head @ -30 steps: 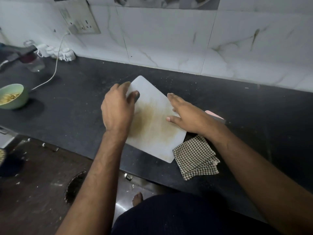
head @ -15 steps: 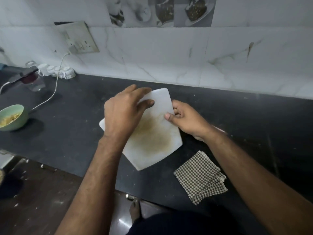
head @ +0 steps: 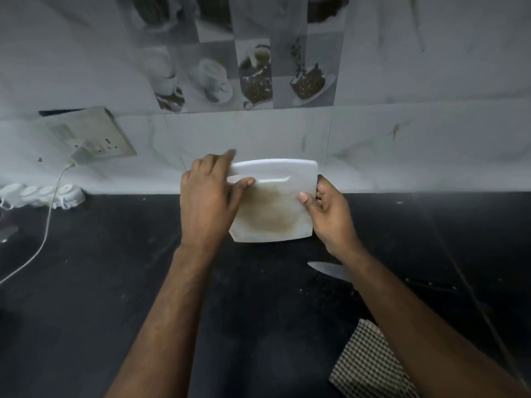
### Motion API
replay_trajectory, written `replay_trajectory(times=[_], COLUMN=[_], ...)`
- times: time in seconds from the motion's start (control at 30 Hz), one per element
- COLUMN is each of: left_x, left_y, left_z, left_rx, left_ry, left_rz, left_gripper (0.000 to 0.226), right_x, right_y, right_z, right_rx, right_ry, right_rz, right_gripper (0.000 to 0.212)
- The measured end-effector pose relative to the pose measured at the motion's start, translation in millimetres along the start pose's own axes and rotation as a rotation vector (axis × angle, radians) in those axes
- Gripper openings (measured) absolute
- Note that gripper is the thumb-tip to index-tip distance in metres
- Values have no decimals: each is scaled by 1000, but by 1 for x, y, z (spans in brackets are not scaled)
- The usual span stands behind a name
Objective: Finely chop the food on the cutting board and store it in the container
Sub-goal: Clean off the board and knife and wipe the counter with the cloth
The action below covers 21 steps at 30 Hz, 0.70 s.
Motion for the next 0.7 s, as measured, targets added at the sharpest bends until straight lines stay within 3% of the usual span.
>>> replay_trajectory(times=[0.13,0.2,0.3,0.47,0.7], left_x=[32,40,42,31,22], left_y=[-42,-77,-129,-181,-222], left_z=[16,17,18,38,68], left_rx=[41,118,201,249,249], left_ry=[317,434,477,563,612], left_rz=[-471,-657,-776,-923,-957], left_gripper=[86,79,55,59,63], right_x=[-18,-31,-50,-83,-118], right_y=[14,21,33,56,71], right_z=[24,35,52,87,129], right_rx=[-126,-169,-211,-252,-248], right_ry=[-27,-64,-118,-187,-187], right_rz=[12,-5,-55,-86,-83], right_gripper=[17,17,16,21,20])
Point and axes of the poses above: each hand's wrist, its own z-axis towards the middle knuckle, its own y-axis out of the back of the hand, x = y × z, the point moved 5 cm from there along z, towards the middle knuckle, and after that the axes turned 9 degrees about -z, right-handed, at the moved point
